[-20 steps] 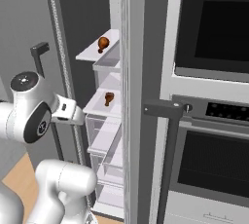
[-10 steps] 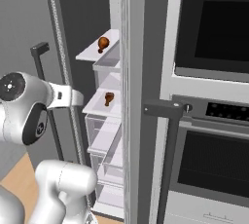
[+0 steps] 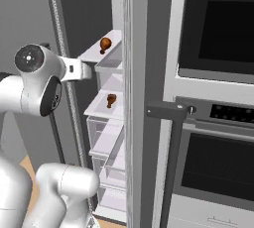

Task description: Place one bell pepper and one chicken drumstick in each tupperware on the nearby counter, to pack two identical lunches.

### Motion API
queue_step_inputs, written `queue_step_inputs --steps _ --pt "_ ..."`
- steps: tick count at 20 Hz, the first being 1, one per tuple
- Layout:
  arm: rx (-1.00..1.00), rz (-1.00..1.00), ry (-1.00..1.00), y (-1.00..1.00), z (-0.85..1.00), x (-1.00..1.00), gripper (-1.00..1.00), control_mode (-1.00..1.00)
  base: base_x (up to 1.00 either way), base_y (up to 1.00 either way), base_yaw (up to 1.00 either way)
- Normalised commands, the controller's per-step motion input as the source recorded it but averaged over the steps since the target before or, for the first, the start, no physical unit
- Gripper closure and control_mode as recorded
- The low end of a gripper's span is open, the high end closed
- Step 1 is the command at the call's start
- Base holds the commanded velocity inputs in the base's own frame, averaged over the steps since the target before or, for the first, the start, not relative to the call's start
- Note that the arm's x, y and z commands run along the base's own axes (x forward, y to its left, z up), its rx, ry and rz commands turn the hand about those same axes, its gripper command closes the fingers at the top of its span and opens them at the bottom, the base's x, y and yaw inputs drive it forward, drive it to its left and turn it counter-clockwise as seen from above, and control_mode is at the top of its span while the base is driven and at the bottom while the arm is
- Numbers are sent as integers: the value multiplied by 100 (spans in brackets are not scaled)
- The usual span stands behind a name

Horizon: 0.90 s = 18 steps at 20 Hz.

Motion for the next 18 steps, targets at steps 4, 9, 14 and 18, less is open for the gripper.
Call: queue_step_inputs --steps 4,9,14,18 --pt "0 0 0 0 30 40 -100 -100 0 0 0" --pt "0 0 1 0 2 46 -100 -100 0 0 0" --pt "0 0 0 0 0 59 -100 -100 0 0 0" --pt "0 0 0 0 0 63 -100 -100 0 0 0"
